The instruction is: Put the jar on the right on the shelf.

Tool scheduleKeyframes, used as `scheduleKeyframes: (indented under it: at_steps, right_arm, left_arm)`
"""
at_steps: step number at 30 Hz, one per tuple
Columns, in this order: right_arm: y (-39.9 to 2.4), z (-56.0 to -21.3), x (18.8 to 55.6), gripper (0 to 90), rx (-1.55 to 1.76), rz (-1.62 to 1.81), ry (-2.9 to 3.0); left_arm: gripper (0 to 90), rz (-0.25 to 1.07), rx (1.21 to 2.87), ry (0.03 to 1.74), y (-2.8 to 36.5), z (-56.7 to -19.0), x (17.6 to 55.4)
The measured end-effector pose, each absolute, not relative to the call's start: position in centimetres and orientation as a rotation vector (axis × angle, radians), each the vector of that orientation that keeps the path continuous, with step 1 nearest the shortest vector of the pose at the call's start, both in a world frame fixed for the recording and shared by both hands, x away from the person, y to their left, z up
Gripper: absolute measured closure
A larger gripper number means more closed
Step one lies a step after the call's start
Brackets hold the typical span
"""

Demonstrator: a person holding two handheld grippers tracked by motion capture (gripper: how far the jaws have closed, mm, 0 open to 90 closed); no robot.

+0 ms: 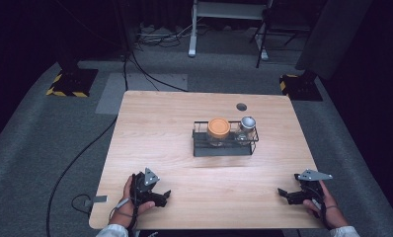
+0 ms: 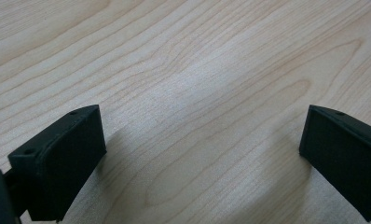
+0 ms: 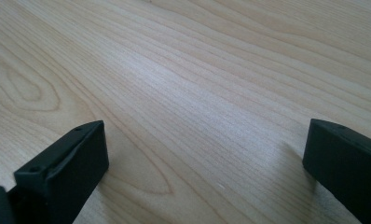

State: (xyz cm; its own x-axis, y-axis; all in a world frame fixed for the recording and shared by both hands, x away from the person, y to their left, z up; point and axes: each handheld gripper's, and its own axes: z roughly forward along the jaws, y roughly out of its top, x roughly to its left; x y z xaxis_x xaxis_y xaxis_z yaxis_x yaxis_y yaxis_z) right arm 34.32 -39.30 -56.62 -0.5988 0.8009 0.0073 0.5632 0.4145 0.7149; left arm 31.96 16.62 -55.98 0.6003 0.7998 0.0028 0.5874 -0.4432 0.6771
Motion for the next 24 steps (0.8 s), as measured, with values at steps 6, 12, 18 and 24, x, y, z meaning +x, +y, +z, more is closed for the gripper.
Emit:
scheduleKeyframes:
  at_steps: [6,12,18,24]
  right_arm:
    - [-39.32,-56.62,34.37,0.0,1.170,0.991,2.343]
    - [-39.34,-56.62,34.45,0.1,1.165,0.993,2.347]
    - [-39.35,-56.62,34.64,0.1,1.164,0.993,2.348]
    - [-39.35,-56.62,34.76,0.1,1.167,0.992,2.346]
  left_arm:
    - [0.0,0.429,2.187,1.090,16.62,-55.97,31.97]
    - [0.0,0.429,2.186,1.091,16.62,-55.97,31.97]
    - [0.0,0.428,2.187,1.090,16.63,-55.97,31.97]
    - [0.0,0.428,2.187,1.089,16.63,-55.97,31.99]
